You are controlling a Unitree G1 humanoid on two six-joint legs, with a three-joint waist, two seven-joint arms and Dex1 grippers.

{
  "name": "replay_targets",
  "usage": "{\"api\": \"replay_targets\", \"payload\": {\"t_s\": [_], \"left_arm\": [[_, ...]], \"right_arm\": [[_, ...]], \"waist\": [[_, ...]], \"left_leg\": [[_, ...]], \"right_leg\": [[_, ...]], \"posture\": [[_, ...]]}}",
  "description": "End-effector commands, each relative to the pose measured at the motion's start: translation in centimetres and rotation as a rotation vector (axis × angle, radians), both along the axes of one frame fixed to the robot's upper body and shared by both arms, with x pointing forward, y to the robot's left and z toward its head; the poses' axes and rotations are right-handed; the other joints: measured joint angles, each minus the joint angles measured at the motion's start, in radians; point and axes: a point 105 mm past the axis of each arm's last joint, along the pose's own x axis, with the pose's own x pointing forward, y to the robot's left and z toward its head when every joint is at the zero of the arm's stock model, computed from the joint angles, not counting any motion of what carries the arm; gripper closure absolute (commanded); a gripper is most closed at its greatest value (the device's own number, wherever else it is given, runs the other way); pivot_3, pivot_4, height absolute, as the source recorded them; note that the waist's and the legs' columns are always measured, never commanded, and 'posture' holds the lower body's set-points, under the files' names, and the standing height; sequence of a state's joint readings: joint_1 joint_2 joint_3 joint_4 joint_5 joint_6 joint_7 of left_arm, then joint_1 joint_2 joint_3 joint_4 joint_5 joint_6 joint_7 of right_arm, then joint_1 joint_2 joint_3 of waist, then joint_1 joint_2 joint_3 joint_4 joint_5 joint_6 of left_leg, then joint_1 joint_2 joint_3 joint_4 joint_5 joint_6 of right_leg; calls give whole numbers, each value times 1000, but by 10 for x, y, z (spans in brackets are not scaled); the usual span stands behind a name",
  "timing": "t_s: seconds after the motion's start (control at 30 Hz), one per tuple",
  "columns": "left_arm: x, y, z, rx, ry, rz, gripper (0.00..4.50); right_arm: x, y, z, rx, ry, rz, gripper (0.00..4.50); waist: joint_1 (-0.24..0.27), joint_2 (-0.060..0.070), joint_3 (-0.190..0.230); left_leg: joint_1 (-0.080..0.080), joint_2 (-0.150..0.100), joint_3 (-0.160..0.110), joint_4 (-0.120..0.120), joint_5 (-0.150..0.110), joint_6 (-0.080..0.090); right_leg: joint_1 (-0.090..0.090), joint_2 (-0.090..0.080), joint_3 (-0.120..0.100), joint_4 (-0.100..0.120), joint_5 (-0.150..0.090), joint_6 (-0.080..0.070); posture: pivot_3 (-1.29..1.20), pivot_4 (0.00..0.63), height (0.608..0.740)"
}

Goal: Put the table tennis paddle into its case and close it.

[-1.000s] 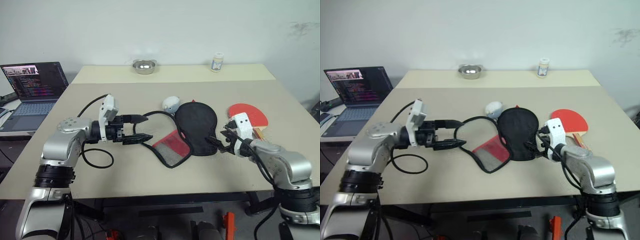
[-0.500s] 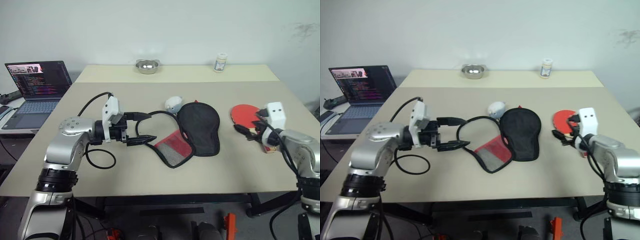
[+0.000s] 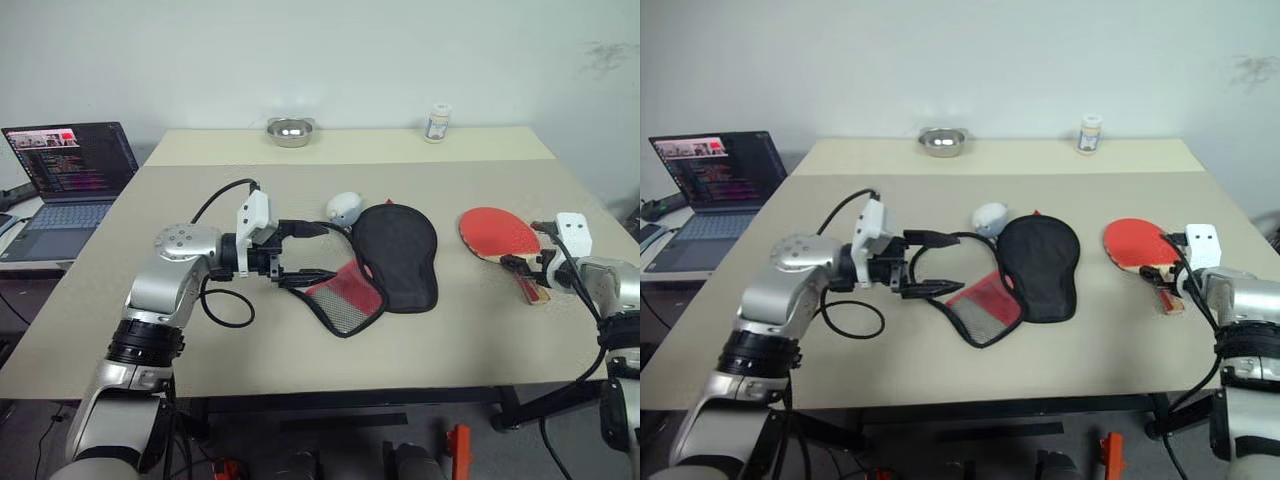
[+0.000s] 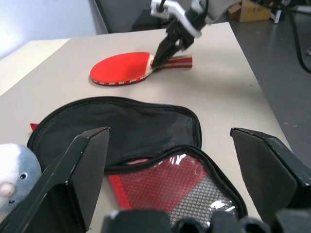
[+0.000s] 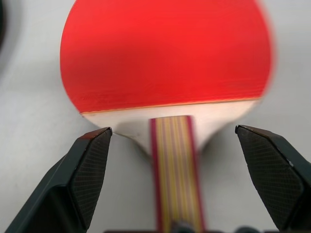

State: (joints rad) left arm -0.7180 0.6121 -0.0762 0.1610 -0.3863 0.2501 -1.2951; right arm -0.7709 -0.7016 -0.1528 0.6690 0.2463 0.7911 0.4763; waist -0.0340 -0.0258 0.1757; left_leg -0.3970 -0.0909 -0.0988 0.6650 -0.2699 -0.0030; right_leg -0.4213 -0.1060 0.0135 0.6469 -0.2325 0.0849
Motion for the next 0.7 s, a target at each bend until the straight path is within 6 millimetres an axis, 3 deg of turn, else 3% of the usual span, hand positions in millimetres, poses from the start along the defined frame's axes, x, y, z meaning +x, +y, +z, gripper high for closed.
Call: {"api": "replay_targets", "payload": {"t_s": [0.03,0.17,0.2,0.27,0.53,0.57,0.63,0.7], "left_arm": [[1,-1,13,-3,-52,-9,166],[0,0,15,2,-56,-1,166],[0,0,15,2,-56,2,166],[-1,1,16,2,-56,6,166],[-2,7,16,-6,-49,20,166],[-3,9,16,-16,-44,22,166],[-3,12,15,-28,-33,24,166],[-5,18,13,-30,-20,29,166]], "right_arm": [[6,-4,7,-51,-20,8,19],[6,-4,-7,-77,20,13,19],[6,-4,-8,-81,22,14,190],[5,-4,-10,-93,27,18,621],[4,-3,-9,-49,20,1,3150],[4,-3,-6,-41,7,-4,3400],[8,-2,4,-44,-40,-17,3415],[14,4,29,-39,-126,-24,3415]], "waist": [[-1,0,0],[-1,0,0],[-1,0,0],[-1,0,0],[-1,0,0],[0,0,0],[-1,0,0],[-2,0,0]], "left_leg": [[0,0,0,0,0,0],[0,0,1,0,0,0],[0,0,1,0,0,0],[0,0,0,0,0,0],[1,0,0,0,0,0],[1,0,0,0,0,0],[1,0,0,0,0,0],[1,0,0,0,0,0]], "right_leg": [[0,0,0,-1,0,0],[0,0,0,-2,0,0],[1,0,0,-2,0,0],[1,0,0,-1,0,0],[1,0,0,0,0,1],[1,0,0,0,0,1],[1,0,0,0,0,1],[1,0,1,0,0,1]], "posture": [[0,150,740],[0,150,740],[0,150,740],[0,150,740],[0,150,740],[0,150,740],[0,150,740],[0,150,740]]}}
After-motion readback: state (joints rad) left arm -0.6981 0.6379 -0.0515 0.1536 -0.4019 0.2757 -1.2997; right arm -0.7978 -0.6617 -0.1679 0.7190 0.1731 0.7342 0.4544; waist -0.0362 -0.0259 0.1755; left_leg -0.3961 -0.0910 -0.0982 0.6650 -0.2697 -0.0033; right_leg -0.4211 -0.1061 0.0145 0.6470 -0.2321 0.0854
